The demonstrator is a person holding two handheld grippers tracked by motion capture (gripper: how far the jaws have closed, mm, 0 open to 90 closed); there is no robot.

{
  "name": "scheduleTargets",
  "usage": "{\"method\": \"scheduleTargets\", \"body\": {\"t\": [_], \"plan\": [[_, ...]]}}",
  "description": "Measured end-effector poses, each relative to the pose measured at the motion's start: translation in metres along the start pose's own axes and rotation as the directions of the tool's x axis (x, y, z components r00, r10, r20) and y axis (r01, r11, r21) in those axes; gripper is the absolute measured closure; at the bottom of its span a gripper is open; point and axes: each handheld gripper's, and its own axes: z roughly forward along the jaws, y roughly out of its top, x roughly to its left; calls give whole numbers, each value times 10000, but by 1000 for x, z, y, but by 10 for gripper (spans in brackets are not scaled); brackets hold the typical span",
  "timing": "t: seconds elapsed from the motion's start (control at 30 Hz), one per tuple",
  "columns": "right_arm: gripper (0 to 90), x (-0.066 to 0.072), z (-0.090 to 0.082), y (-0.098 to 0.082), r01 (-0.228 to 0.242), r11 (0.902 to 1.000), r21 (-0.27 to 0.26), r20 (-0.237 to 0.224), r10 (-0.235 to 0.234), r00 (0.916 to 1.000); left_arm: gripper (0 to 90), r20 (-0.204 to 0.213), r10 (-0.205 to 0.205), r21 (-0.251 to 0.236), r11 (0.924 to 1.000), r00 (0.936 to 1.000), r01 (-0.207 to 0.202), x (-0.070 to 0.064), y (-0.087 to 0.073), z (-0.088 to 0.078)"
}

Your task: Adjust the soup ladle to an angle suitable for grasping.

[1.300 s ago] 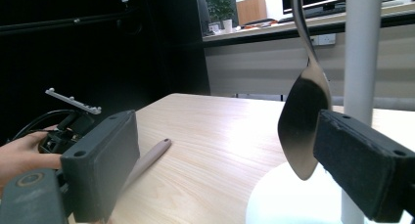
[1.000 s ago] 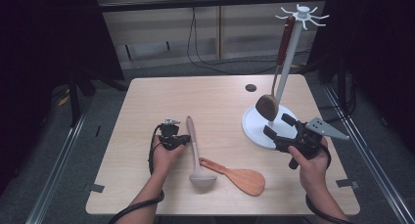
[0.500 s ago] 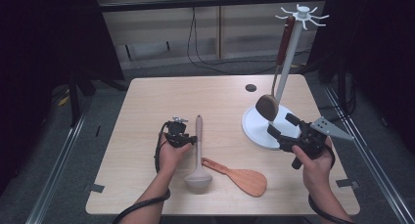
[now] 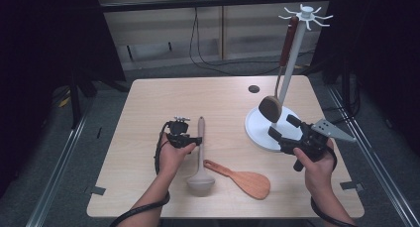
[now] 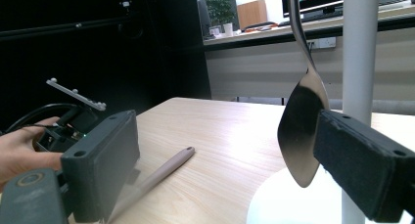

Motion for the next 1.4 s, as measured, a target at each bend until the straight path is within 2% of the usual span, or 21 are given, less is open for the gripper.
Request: {"method": "scheduleTargets", "body": {"t": [0.07,0.1,0.17,0.23,0.27,0.3,0.33,0.4,0.47,0.5,0.57,0.63,0.67,0.7,0.73,0.8,0.9,0.97,1.13,1.27,1.4], "plan": [[95,0,-1,0,-12,10000,-20,-10,12,10000,460,44,-81,122,9999,10000,80,-4,1,4],[96,-1,-1,0,-42,10000,-33,7,42,10000,464,88,-127,447,9989,9999,122,-6,2,6],[95,-1,-1,1,-21,10000,-38,28,21,10000,463,135,-161,652,9978,9998,152,-9,3,10],[95,-2,-2,0,-40,10000,-44,24,40,10000,478,-203,41,1004,9949,9998,-21,-13,1,16],[95,-2,-2,0,-40,10000,-47,26,40,10000,479,-267,130,842,9964,9996,-108,-14,1,17],[96,-2,-2,0,-46,10000,-42,29,46,10000,499,-410,205,930,9955,9989,-167,-16,2,18],[95,-2,-3,1,-23,10000,-33,48,23,10000,538,-417,255,974,9950,9988,-214,-18,2,18],[95,-2,-3,1,-9,10000,-49,44,9,10000,615,-721,423,1196,9923,9965,-334,-21,4,19],[95,-2,-4,2,-6,10000,-66,56,6,10000,660,-872,360,1267,9916,9955,-247,-23,5,19],[95,-2,-4,2,7,10000,-78,53,-7,10000,665,-872,202,1279,9917,9960,-90,-23,5,18],[95,-2,-4,2,-35,9999,-104,44,36,10000,689,-919,-477,1257,9903,9946,591,-22,5,17],[96,-2,-5,1,-82,9999,-79,53,82,10000,714,-872,-1071,1406,9829,9904,1187,-20,6,15],[96,-2,-5,1,-85,9999,-87,43,86,10000,730,-787,-1104,1674,9783,9908,1223,-18,7,12],[95,-2,-5,1,-100,9999,-80,21,100,9999,751,-598,-1101,1730,9777,9921,1189,-18,7,10],[95,-2,-5,1,-51,10000,-57,36,52,10000,763,-557,-871,1699,9808,9946,954,-18,6,9],[96,-2,-4,1,-68,10000,-43,14,68,10000,764,-482,-756,1568,9842,9960,823,-16,5,3],[96,-1,-4,1,-130,9999,-61,-18,130,9999,764,-29,-1017,1163,9880,9948,1014,-11,5,-7],[95,-1,-3,0,-169,9998,-69,-77,168,9998,764,274,-1026,899,9909,9944,997,-8,5,-14],[96,2,-1,-1,-178,9998,-10,-176,178,9997,765,845,-771,-6,9970,9934,775,-3,4,-34],[96,5,2,-1,-154,9999,7,-290,154,9995,765,1186,-610,-741,9948,9911,701,1,3,-50],[96,8,5,-3,-150,9999,80,-431,154,9990,765,1509,-458,-1369,9883,9875,668,3,0,-62]]}}
